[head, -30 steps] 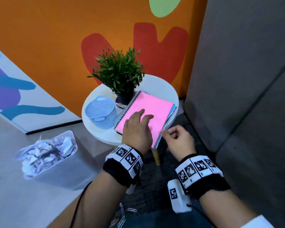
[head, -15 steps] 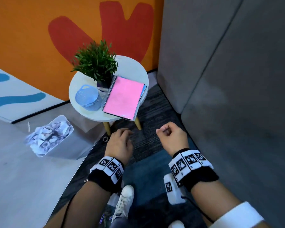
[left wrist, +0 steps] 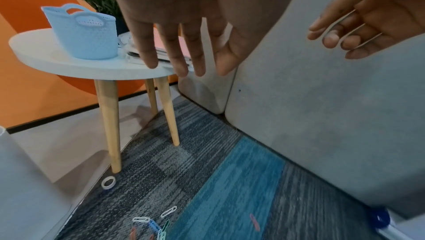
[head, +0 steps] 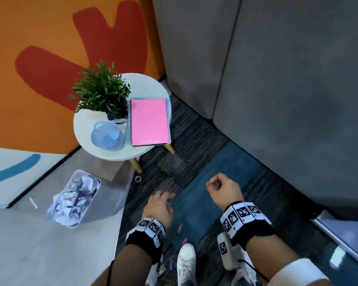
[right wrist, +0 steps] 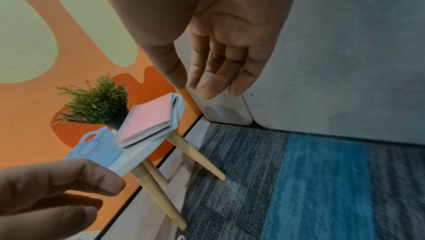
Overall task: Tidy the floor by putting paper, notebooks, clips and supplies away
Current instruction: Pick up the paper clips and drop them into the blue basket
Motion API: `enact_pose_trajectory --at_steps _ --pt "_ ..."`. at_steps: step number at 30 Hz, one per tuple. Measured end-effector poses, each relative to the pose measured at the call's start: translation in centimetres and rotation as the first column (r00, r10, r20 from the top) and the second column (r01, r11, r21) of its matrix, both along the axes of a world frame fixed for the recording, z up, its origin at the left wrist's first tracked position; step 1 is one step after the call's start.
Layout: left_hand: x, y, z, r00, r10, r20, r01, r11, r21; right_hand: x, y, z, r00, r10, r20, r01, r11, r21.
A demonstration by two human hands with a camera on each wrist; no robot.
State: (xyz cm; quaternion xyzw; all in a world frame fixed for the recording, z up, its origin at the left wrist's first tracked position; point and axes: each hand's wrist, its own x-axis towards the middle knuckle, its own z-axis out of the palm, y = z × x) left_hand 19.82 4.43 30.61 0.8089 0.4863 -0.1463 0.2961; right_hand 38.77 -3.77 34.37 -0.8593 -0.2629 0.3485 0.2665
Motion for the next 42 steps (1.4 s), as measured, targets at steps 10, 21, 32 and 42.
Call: enact_pose_trajectory --at_steps 10,21,32,42 --pt "-4.5 0.1 -4.4 0.982 -0.179 -0.06 0.178 0.984 -0.026 -4.9 -5.4 -3.9 0.994 -0.107 -0.01 0.101 0.961 -0.257" --pt "-8.4 -2.3 -4.3 0.94 -0.342 -0.016 0.342 0.933 0.11 -13.3 -11.3 -4.8 0.965 -0.263 -0.007 0.254 0.939 -0.234" --pt "-14.8 -0.8 -12.6 0.866 -0.454 -0.208 0.463 0.886 -0.005 -22.3 -13.1 -14.6 0.923 -0.36 -0.138 0.312 0.908 -0.281" --pt "-17.8 1.3 -27.1 0.829 -0.529 -0.18 0.521 0.849 -0.091 -27.1 -12.0 -29.7 0.89 -0.44 -0.124 0.362 0.843 -0.397"
